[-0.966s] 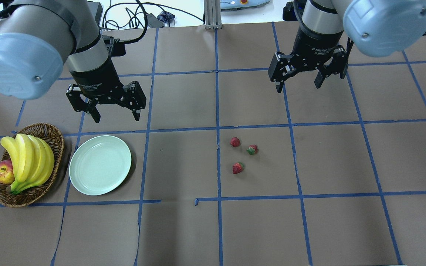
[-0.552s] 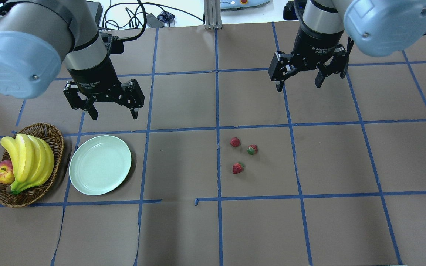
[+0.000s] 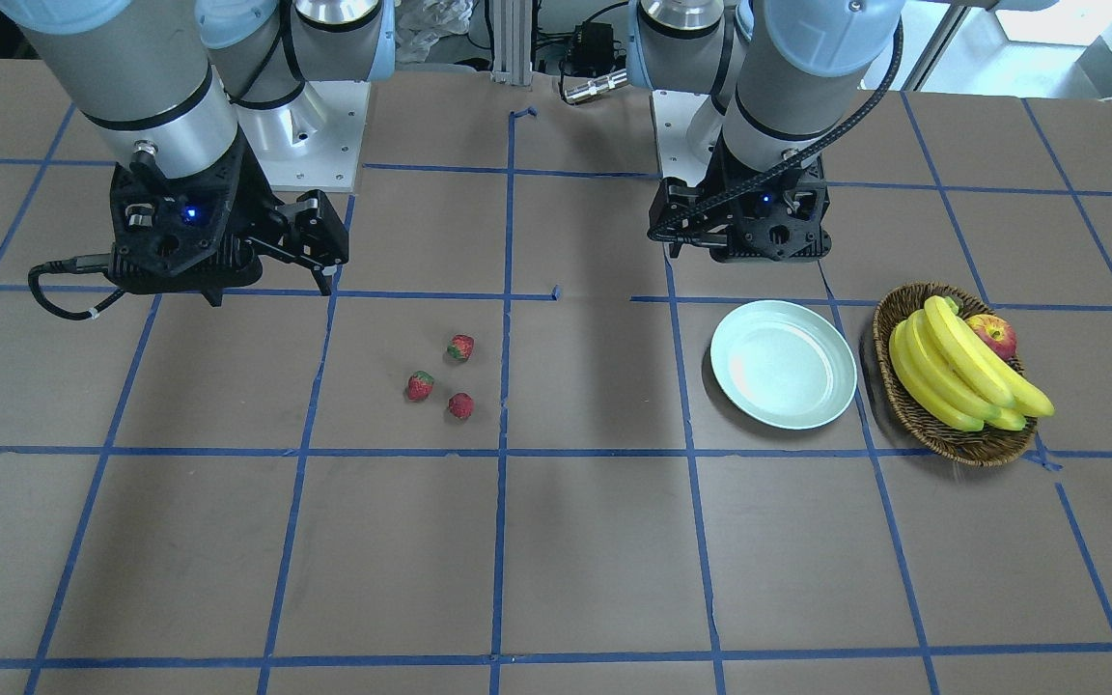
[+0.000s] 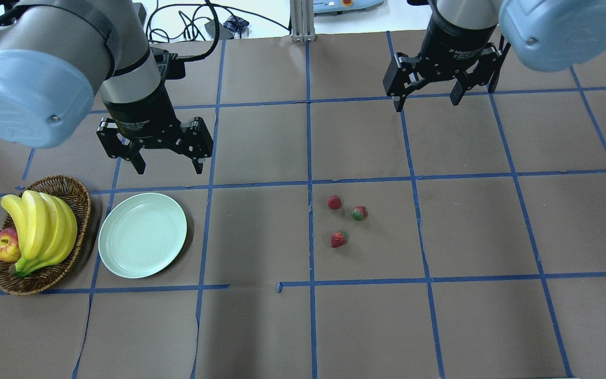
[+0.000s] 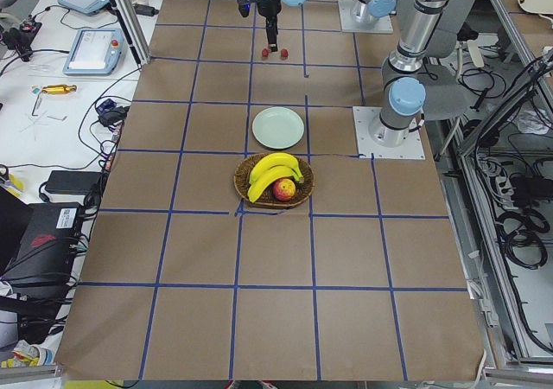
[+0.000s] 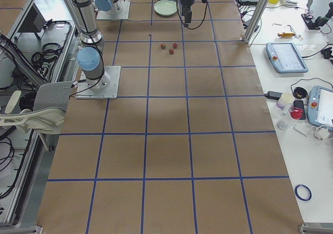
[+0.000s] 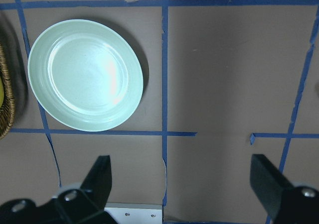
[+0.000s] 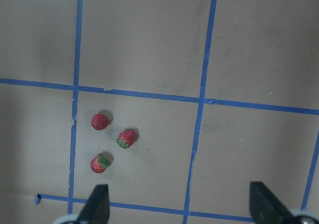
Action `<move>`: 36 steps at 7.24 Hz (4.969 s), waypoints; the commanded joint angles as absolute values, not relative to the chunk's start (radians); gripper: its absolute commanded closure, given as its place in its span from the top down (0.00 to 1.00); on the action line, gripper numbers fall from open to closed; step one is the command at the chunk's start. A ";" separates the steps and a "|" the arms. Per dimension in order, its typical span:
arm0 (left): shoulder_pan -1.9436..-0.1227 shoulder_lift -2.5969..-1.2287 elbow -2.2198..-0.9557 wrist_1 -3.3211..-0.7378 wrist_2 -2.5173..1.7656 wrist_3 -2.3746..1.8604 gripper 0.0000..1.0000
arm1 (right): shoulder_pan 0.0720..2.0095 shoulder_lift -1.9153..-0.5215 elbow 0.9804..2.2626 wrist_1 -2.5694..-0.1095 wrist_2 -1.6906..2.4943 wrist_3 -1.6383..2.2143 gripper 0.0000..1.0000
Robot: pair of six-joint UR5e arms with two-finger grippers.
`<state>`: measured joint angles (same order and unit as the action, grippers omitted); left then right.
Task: Collect all strawberries into plate
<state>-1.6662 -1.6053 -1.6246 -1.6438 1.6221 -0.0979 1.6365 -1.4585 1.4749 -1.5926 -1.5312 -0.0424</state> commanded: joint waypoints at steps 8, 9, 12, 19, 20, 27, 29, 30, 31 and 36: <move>-1.652 -1.620 -1.620 -1.647 1.606 -0.092 1.00 | 1.628 -1.454 1.505 -1.534 -1.532 -0.047 1.00; -1.651 -1.627 -1.632 -1.640 1.615 -0.087 1.00 | 1.623 -1.456 1.508 -1.535 -1.525 -0.046 1.00; -1.641 -1.634 -1.634 -1.637 1.612 -0.080 1.00 | 1.629 -1.450 1.520 -1.528 -1.519 -0.032 1.00; -1.635 -1.727 -1.694 -1.451 1.615 -0.100 1.00 | 1.689 -1.342 1.638 -1.609 -1.489 -0.021 1.00; -1.619 -1.741 -1.684 -1.427 1.608 -0.085 1.00 | 1.710 -1.326 1.702 -1.693 -1.488 -0.020 1.00; -1.582 -1.720 -1.586 -1.554 1.586 -0.095 1.00 | 1.717 -1.263 1.916 -2.023 -1.425 0.118 1.00; -1.582 -1.726 -1.595 -1.551 1.588 -0.095 1.00 | 1.717 -1.217 1.914 -2.092 -1.436 0.136 1.00; -1.582 -1.733 -1.597 -1.551 1.586 -0.097 1.00 | 1.718 -1.213 1.914 -2.092 -1.431 0.143 1.00; -1.582 -1.735 -1.597 -1.551 1.586 -0.097 1.00 | 1.721 -1.204 1.914 -2.092 -1.430 0.141 1.00; -1.582 -1.740 -1.615 -1.536 1.586 -0.098 1.00 | 1.738 -1.177 1.914 -2.092 -1.439 0.152 0.93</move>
